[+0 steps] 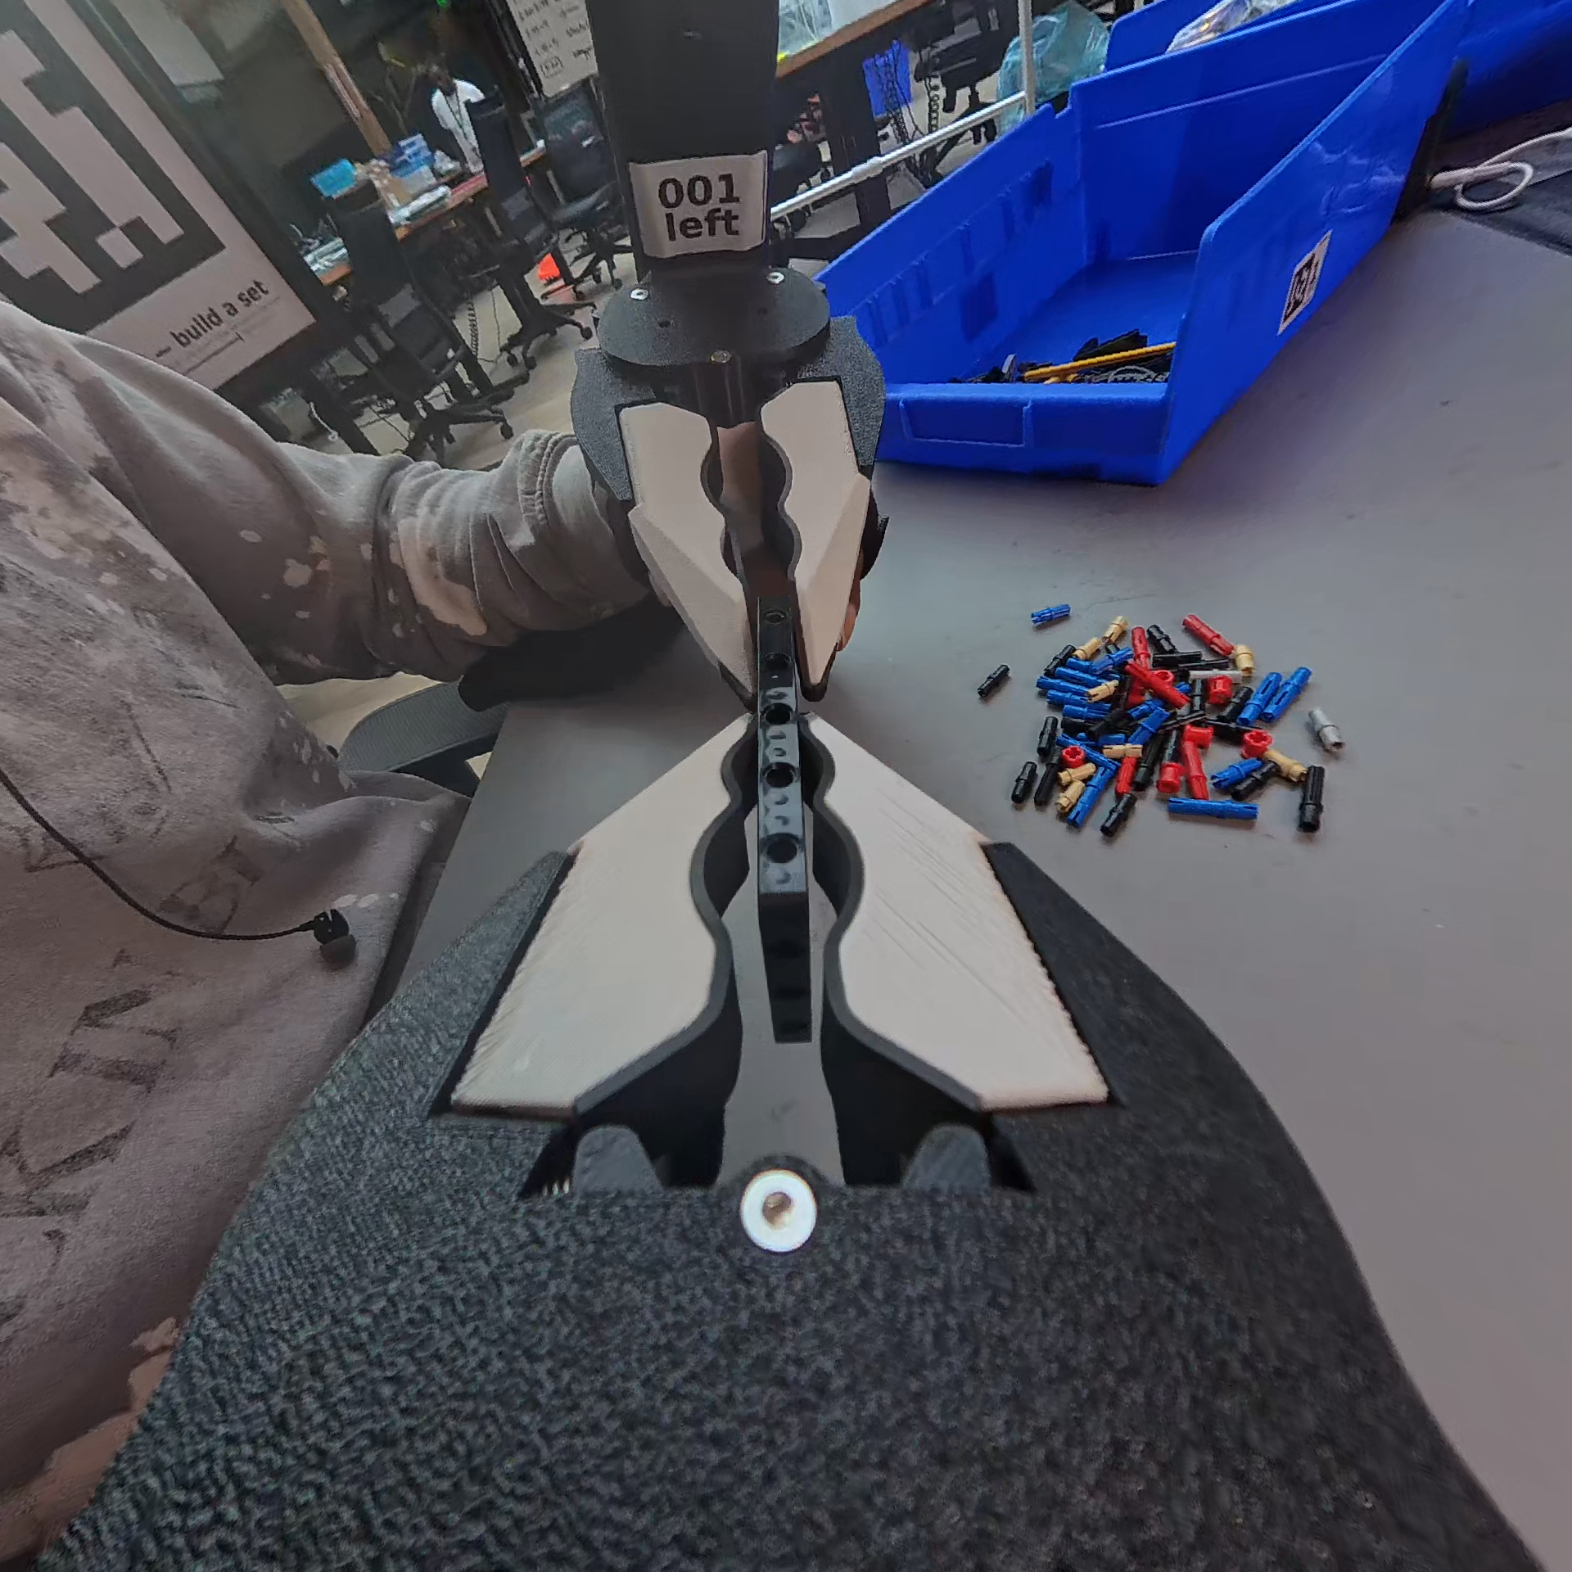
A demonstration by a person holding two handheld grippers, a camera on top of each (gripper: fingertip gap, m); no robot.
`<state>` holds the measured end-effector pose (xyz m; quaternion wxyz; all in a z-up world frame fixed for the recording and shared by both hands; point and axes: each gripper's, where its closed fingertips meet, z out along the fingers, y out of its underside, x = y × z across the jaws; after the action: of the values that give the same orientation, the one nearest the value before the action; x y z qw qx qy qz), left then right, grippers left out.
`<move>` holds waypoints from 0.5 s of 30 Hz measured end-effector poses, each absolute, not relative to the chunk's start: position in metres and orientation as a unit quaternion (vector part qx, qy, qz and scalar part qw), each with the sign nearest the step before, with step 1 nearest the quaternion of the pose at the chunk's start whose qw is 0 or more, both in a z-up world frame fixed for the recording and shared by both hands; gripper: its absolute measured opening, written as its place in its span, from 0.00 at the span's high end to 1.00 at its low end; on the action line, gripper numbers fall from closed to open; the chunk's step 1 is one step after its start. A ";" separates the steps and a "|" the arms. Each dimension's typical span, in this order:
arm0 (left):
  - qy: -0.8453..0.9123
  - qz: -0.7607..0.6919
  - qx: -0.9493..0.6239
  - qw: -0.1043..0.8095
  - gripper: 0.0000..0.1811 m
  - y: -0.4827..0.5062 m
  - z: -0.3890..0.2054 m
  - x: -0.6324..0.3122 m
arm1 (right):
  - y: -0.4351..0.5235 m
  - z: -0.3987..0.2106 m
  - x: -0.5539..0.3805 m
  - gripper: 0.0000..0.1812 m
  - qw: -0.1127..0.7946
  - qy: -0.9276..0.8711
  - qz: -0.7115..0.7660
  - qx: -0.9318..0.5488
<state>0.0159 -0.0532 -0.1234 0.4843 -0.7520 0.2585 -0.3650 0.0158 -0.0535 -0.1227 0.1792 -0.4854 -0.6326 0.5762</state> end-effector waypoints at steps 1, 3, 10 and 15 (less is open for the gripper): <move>0.257 -0.367 -0.751 0.485 0.96 -0.053 -0.123 0.015 | -0.053 -0.123 0.016 0.96 0.183 -0.632 0.576 -0.485; 0.253 -0.370 -0.747 0.490 0.97 -0.052 -0.121 0.014 | -0.049 -0.120 0.015 0.95 0.193 -0.625 0.580 -0.486; 0.244 -0.381 -0.742 0.494 0.96 -0.051 -0.120 0.012 | -0.043 -0.107 0.020 0.96 0.208 -0.615 0.599 -0.469; 0.285 -0.357 -0.765 0.454 0.92 -0.058 -0.139 0.018 | -0.039 -0.118 0.032 0.96 0.181 -0.648 0.558 -0.485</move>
<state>0.0181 -0.0582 -0.1394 0.4544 -0.7649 0.2849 -0.3568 0.0321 -0.0390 -0.1183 0.1814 -0.4853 -0.6479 0.5584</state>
